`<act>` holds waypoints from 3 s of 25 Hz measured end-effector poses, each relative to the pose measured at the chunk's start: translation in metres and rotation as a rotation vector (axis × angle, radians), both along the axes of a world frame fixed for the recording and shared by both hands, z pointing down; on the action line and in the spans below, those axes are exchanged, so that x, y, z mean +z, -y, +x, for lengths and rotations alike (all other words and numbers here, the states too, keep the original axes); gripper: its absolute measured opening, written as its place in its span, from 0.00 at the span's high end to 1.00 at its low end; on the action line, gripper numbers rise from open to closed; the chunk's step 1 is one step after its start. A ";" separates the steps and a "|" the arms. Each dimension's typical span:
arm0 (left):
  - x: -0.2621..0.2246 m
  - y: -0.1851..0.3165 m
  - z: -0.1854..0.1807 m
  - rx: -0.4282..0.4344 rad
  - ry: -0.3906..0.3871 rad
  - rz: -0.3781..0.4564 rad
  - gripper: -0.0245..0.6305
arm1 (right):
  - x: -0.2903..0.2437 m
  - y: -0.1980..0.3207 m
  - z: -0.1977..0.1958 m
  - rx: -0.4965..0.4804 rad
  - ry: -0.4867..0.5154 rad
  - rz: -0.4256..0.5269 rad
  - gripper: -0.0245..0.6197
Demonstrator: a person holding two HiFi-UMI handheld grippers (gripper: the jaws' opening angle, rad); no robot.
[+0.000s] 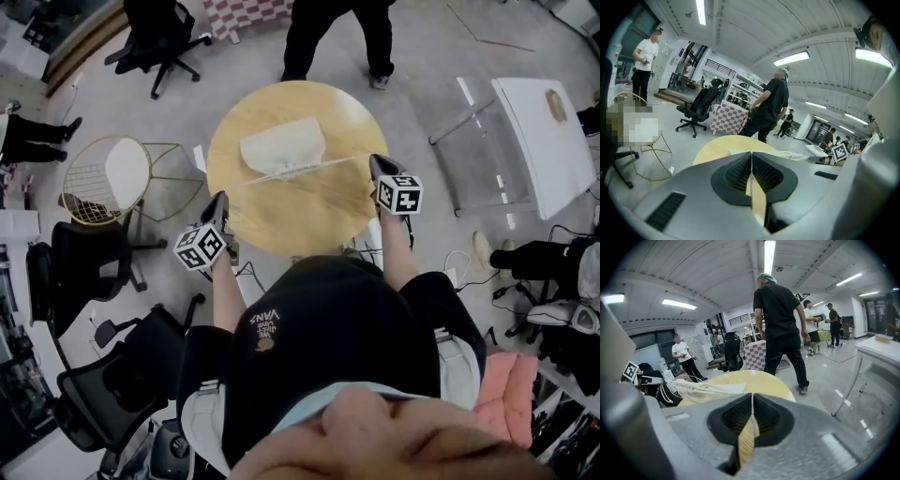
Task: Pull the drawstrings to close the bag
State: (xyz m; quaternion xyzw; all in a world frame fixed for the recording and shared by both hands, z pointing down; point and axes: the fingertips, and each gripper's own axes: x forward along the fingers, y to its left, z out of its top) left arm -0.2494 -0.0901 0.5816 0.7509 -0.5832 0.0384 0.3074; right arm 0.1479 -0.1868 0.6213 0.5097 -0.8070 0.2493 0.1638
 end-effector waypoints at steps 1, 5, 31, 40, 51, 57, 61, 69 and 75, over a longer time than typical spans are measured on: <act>-0.001 0.000 0.000 -0.002 0.000 0.001 0.94 | 0.000 0.000 0.000 -0.001 0.001 0.000 0.96; 0.000 -0.002 -0.001 -0.012 0.000 0.002 0.94 | 0.002 -0.001 0.002 -0.003 0.002 -0.006 0.96; 0.038 0.003 -0.012 -0.085 -0.036 -0.078 0.94 | 0.038 -0.012 -0.016 -0.055 -0.008 -0.087 0.95; 0.056 -0.003 0.002 -0.070 -0.040 -0.126 0.94 | 0.054 -0.017 -0.012 -0.047 -0.031 -0.130 0.95; 0.087 -0.020 0.006 -0.072 -0.017 -0.182 0.94 | 0.075 -0.030 -0.011 -0.040 -0.041 -0.162 0.95; 0.098 -0.027 0.014 -0.045 0.025 -0.209 0.94 | 0.081 -0.035 -0.006 -0.024 -0.055 -0.171 0.95; 0.105 -0.032 0.016 -0.020 0.054 -0.222 0.94 | 0.084 -0.037 -0.005 0.000 -0.059 -0.171 0.95; 0.111 -0.033 0.021 -0.002 0.087 -0.239 0.94 | 0.089 -0.040 -0.004 -0.004 -0.075 -0.191 0.95; 0.114 -0.037 0.025 0.008 0.087 -0.245 0.94 | 0.095 -0.045 -0.004 -0.006 -0.060 -0.206 0.94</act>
